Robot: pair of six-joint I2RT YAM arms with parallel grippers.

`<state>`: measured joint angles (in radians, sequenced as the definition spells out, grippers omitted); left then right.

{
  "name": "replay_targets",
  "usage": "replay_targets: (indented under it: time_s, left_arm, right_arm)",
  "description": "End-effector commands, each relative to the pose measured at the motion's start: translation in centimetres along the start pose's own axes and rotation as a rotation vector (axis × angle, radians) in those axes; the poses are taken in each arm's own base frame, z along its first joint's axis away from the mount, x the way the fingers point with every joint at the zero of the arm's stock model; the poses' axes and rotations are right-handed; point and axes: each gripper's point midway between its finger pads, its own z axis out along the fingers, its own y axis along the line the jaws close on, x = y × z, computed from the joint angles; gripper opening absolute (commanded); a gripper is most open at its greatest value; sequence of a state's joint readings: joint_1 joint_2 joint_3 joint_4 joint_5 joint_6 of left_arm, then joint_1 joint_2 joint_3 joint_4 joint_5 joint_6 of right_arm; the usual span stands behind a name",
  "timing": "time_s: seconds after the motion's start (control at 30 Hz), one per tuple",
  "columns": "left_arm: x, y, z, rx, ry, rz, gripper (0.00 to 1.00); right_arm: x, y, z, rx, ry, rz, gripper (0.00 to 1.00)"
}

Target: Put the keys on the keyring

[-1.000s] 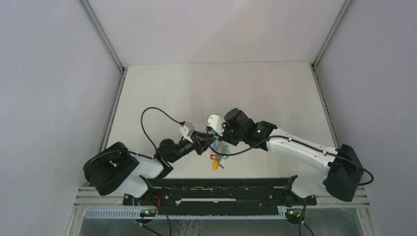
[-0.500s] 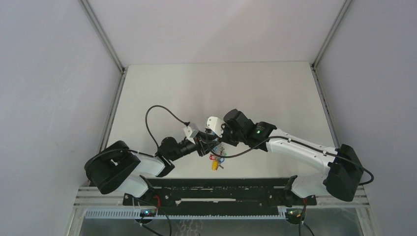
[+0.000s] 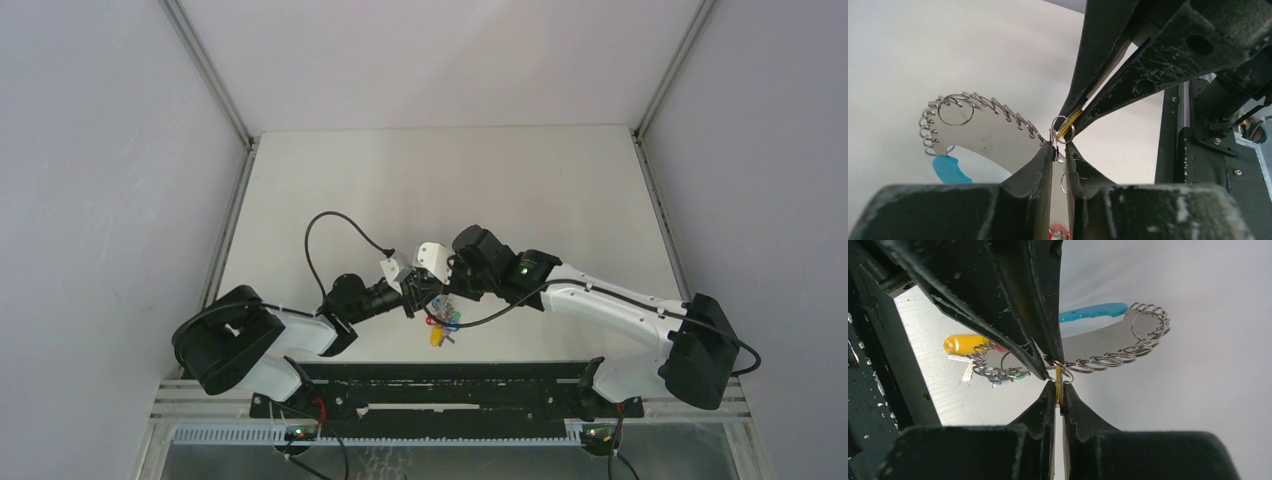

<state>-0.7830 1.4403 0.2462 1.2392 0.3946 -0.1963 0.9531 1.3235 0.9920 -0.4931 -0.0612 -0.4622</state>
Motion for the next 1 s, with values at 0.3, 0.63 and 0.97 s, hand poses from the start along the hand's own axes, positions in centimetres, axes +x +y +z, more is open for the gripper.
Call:
replay_targets:
  time_s: [0.3, 0.63, 0.97]
  left_arm:
    - [-2.1, 0.2, 0.7, 0.005, -0.057, 0.061, 0.00]
    - [-2.4, 1.3, 0.2, -0.074, -0.081, 0.027, 0.00]
    - [-2.2, 1.6, 0.1, -0.095, -0.092, 0.000, 0.00]
  right_arm:
    - [-2.8, -1.3, -2.4, 0.059, -0.083, -0.017, 0.00]
    - [1.2, -1.8, -2.0, 0.085, 0.010, 0.103, 0.00]
    - [3.7, -0.8, 0.5, 0.031, 0.040, 0.165, 0.00]
